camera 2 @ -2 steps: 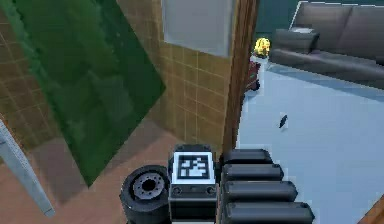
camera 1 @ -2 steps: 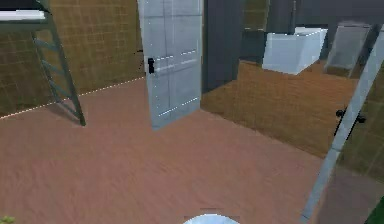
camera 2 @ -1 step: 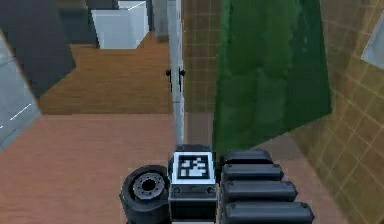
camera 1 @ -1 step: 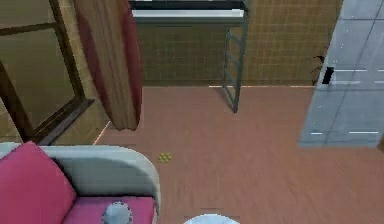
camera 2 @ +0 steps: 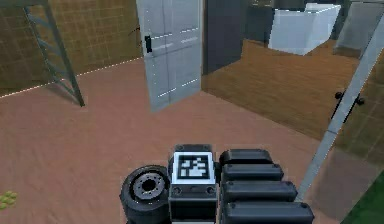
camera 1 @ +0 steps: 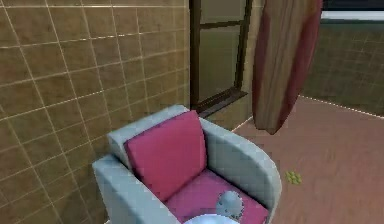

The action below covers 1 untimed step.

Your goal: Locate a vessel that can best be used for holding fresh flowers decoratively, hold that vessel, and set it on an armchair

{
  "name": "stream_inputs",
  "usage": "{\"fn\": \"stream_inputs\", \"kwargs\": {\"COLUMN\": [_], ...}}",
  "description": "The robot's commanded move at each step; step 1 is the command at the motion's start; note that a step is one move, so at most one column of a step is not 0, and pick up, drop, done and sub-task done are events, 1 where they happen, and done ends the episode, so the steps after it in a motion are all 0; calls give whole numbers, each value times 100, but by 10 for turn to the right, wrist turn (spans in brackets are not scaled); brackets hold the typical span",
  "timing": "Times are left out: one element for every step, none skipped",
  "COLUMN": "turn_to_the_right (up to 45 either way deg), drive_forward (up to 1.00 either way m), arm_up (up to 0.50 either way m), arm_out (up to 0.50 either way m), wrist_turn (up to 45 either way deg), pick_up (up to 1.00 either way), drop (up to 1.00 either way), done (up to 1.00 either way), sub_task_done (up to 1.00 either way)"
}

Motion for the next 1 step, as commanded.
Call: {"fn": "stream_inputs", "kwargs": {"turn_to_the_right": [-360], "drive_forward": [0], "arm_up": [0], "arm_out": [0], "wrist_turn": [0], "pick_up": [0], "drop": [0], "done": [0], "sub_task_done": [0]}}
